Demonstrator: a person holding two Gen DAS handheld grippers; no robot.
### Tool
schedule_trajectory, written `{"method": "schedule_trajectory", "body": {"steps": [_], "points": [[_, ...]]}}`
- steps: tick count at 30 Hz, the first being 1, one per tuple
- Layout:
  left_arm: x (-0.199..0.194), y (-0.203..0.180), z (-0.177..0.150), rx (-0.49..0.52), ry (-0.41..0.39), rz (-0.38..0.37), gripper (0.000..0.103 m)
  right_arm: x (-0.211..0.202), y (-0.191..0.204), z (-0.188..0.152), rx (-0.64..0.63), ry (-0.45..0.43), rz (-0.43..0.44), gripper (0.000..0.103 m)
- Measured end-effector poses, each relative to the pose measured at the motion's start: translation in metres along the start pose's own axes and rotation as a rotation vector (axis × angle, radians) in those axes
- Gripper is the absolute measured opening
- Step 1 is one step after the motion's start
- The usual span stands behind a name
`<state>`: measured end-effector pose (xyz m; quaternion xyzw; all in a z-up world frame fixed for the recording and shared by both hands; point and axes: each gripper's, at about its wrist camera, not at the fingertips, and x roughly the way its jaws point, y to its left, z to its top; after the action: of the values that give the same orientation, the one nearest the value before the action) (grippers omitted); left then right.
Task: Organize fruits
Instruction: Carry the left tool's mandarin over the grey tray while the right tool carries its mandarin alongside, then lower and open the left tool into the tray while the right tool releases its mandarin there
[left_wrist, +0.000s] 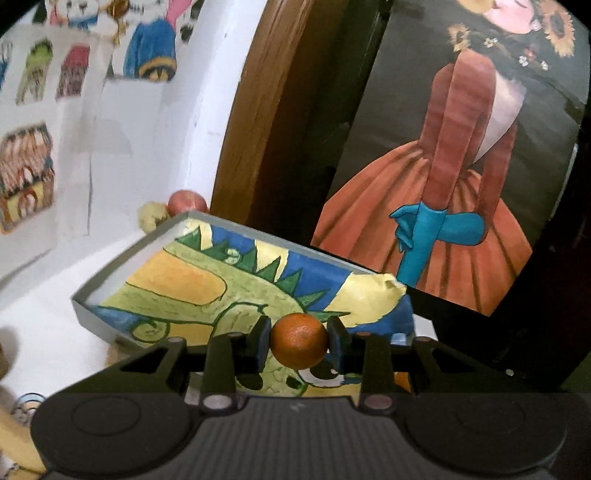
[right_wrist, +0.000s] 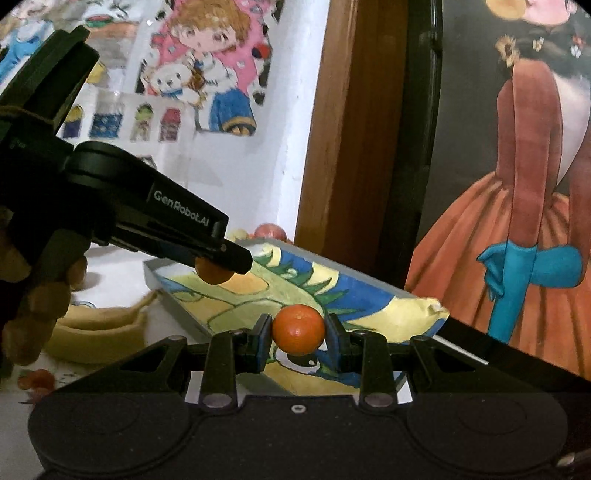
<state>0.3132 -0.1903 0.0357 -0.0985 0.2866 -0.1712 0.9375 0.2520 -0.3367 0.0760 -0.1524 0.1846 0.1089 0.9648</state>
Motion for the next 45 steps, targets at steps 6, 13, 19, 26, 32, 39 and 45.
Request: {"method": "schedule_trajectory", "body": {"steps": [6,13,19,26,32,39,45], "points": [[0.030,0.011,-0.008,-0.013,0.046,0.003,0.037,0.028,-0.004,-0.011,0.015,0.047,-0.007,0.033],[0.050,0.017,-0.015,-0.013,0.087,0.022,0.037,0.042,-0.006,-0.014,0.018,0.072,-0.015,0.033],[0.055,0.020,-0.016,-0.009,0.095,0.026,0.037,0.049,-0.007,-0.015,0.014,0.090,-0.018,0.033],[0.061,0.022,-0.017,-0.006,0.112,0.039,0.037,0.053,-0.008,-0.017,0.019,0.104,-0.015,0.033],[0.063,0.023,-0.018,-0.006,0.126,0.047,0.037,0.054,-0.007,-0.016,0.020,0.104,-0.009,0.033],[0.064,0.021,-0.019,0.001,0.131,0.049,0.037,0.054,-0.007,-0.015,0.020,0.105,-0.010,0.033],[0.065,0.022,-0.019,-0.001,0.132,0.049,0.040,0.055,-0.008,-0.015,0.025,0.109,-0.011,0.034]]}}
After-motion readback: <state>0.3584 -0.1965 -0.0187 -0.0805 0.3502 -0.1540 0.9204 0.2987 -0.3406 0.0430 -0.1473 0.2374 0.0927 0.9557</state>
